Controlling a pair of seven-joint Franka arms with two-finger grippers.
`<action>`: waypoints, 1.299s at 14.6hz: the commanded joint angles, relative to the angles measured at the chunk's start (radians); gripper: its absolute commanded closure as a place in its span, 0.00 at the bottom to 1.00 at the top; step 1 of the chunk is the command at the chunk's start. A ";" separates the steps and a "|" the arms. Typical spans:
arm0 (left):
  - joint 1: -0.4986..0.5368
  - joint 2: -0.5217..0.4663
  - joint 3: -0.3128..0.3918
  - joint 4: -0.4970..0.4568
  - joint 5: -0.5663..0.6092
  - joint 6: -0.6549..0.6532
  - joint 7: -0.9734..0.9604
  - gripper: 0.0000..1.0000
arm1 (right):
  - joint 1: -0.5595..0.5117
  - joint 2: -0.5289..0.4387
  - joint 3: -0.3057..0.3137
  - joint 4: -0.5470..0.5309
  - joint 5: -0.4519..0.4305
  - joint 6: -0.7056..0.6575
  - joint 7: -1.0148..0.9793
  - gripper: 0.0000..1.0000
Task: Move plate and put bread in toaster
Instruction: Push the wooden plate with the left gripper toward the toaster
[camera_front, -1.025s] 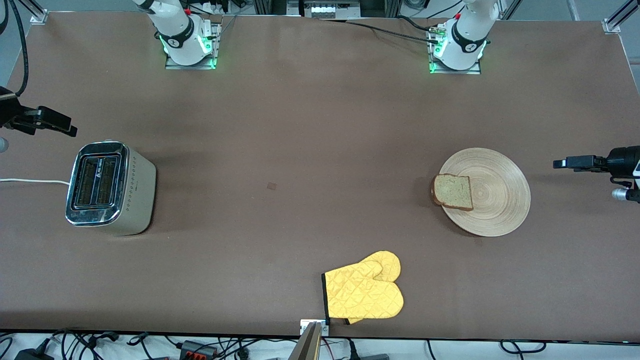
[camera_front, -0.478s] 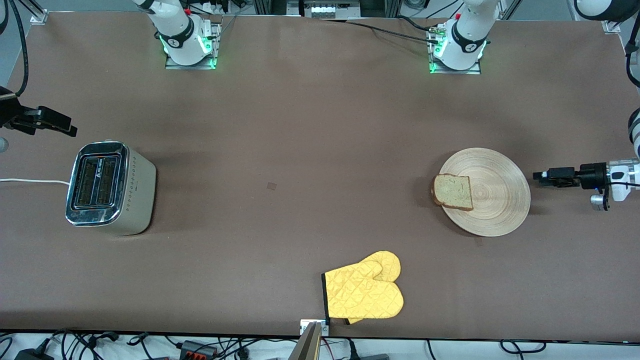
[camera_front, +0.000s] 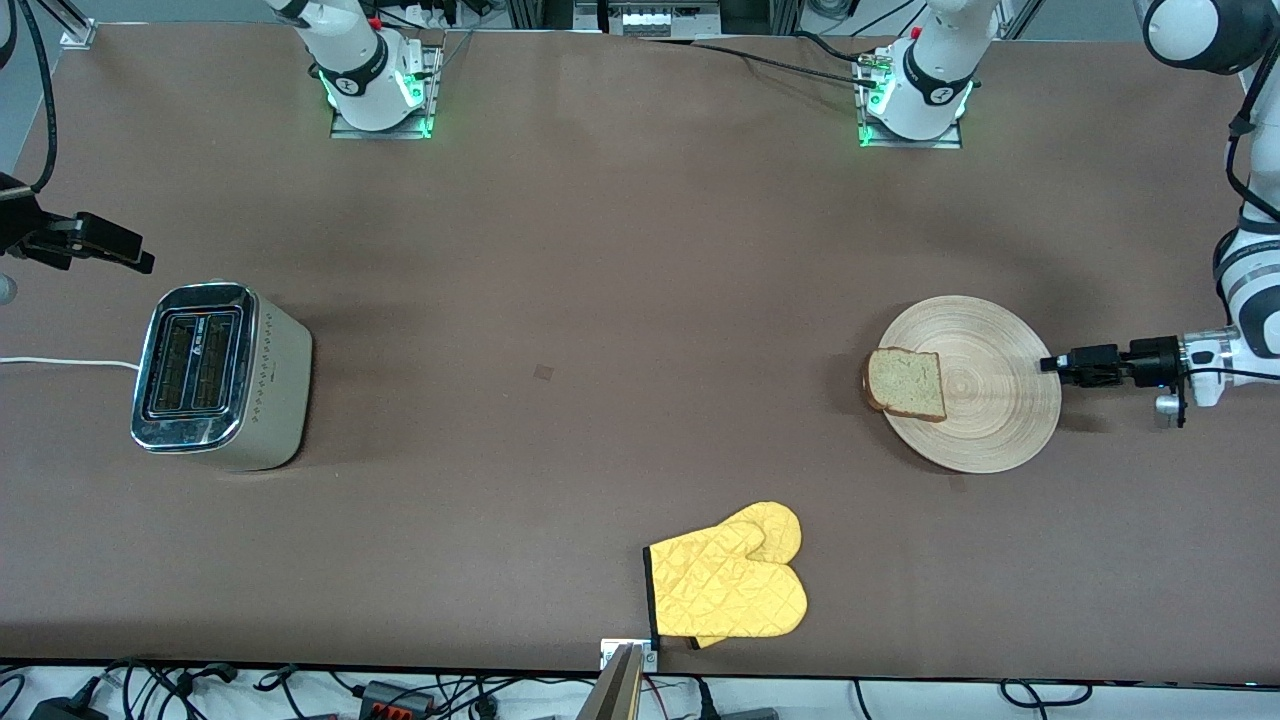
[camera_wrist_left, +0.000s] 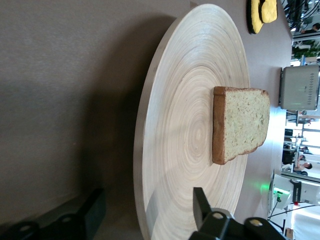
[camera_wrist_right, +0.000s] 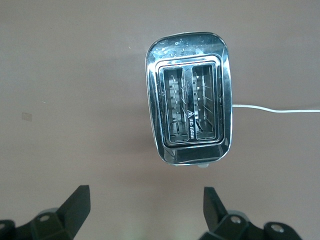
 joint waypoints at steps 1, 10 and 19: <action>0.004 0.029 -0.008 0.021 -0.030 -0.003 0.063 0.53 | -0.005 0.011 0.002 0.027 0.011 -0.019 -0.004 0.00; -0.002 0.023 -0.009 0.026 -0.031 -0.015 0.009 0.98 | -0.006 0.013 0.002 0.027 0.012 -0.017 -0.001 0.00; -0.021 0.003 -0.158 0.089 -0.042 -0.173 -0.208 0.99 | -0.006 0.011 0.002 0.027 0.012 -0.017 -0.001 0.00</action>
